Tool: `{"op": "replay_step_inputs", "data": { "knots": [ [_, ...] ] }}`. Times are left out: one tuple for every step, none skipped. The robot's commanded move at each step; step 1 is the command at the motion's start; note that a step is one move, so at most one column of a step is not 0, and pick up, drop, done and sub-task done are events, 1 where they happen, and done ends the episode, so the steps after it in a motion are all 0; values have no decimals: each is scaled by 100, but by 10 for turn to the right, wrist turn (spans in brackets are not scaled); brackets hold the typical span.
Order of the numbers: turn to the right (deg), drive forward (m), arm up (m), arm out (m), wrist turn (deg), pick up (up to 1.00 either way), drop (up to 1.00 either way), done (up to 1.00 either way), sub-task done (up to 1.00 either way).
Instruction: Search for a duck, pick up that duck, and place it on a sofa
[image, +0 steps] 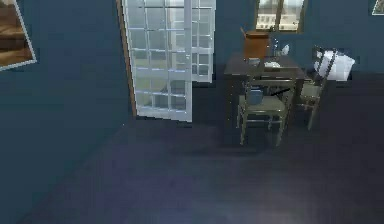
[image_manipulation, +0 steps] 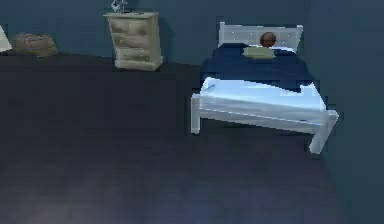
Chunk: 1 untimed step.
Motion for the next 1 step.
{"op": "replay_step_inputs", "data": {
  "knots": [
    [450, 0, 0, 0, 0, 0, 0, 0, 0]
  ]
}}
